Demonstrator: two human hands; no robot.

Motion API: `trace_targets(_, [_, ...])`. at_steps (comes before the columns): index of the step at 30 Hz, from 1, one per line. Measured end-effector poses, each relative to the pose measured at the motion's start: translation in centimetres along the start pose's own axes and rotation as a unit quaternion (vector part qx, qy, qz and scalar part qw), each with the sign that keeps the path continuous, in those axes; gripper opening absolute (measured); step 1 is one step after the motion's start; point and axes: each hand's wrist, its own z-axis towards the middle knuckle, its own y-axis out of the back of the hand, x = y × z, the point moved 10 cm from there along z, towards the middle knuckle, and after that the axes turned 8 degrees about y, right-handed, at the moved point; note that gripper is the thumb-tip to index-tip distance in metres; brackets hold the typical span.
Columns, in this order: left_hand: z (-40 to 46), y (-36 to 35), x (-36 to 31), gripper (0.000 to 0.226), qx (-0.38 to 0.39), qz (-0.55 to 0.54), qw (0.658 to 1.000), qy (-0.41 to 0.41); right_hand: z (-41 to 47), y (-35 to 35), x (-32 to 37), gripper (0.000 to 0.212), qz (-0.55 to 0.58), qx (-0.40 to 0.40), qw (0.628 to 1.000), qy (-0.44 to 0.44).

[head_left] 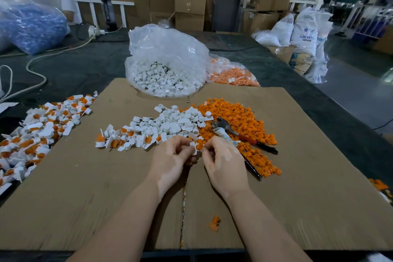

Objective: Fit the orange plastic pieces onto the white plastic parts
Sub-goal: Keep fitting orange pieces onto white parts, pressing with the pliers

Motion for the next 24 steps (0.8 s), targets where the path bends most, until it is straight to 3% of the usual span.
trace_targets(12, [-0.4, -0.6, -0.3, 0.007, 0.020, 0.040, 0.999, -0.014, -0.1, -0.5, 1.0, 0.026, -0.024, 0.012, 0.999, 0.046])
trace_targets(20, [-0.2, 0.3, -0.7, 0.015, -0.007, 0.013, 0.999, -0.029, -0.1, -0.2, 0.1, 0.008, 0.039, -0.006, 0.999, 0.012])
trace_targets(24, [-0.2, 0.4, -0.6, 0.014, -0.005, 0.021, 0.999, -0.026, 0.0, 0.0, 0.3, 0.023, 0.059, -0.002, 0.998, 0.019])
